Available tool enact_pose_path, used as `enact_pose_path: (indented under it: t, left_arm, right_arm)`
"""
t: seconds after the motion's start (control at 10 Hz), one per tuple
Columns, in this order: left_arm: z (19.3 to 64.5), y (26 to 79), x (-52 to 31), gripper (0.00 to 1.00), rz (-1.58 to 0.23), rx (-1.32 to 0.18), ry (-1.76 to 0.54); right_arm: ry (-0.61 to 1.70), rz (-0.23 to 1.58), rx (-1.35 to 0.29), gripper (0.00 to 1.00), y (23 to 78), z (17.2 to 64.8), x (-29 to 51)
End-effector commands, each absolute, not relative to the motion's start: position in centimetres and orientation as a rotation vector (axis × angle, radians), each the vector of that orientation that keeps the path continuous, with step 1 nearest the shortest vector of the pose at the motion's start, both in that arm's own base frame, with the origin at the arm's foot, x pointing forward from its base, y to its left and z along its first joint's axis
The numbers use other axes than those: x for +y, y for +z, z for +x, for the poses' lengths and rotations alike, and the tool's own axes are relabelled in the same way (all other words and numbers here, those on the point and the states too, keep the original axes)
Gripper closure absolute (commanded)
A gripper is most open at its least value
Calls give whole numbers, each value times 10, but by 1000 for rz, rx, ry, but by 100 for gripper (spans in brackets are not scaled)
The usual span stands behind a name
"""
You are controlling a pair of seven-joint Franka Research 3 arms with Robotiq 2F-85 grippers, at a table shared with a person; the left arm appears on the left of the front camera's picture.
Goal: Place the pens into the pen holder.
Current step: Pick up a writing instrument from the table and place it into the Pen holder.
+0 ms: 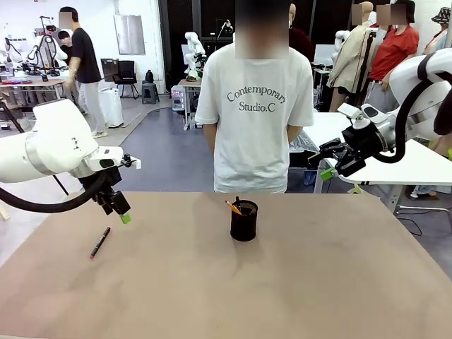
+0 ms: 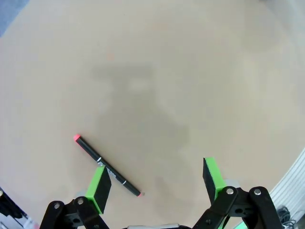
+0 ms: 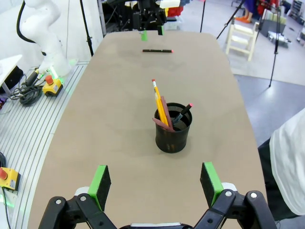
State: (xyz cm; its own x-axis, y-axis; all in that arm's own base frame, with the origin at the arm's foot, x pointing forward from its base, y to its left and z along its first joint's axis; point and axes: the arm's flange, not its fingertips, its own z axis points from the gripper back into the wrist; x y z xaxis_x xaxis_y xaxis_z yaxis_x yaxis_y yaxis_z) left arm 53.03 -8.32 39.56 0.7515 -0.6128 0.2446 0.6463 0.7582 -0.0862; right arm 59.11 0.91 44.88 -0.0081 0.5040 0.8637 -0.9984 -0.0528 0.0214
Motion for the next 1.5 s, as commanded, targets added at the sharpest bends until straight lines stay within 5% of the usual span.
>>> enact_pose_path:
  t: [0.0, 0.2, 0.3, 0.7, 1.4]
  left_arm:
    - [532, 400, -83, 0, -145, -192, -688]
    - [531, 396, -83, 0, -159, -205, -697]
    - [547, 393, -85, 0, 41, -223, -516]
    - [583, 352, -76, 0, 64, -172, -203]
    - [601, 330, -47, 0, 66, -47, -80]
  right_arm:
    - [1445, 855, -784, 0, 452, 591, 11]
    - [1445, 855, -784, 0, 452, 591, 11]
    - [1445, 855, -784, 0, 452, 591, 11]
    - [1445, 855, -784, 0, 452, 591, 11]
    - [1445, 855, -784, 0, 452, 591, 11]
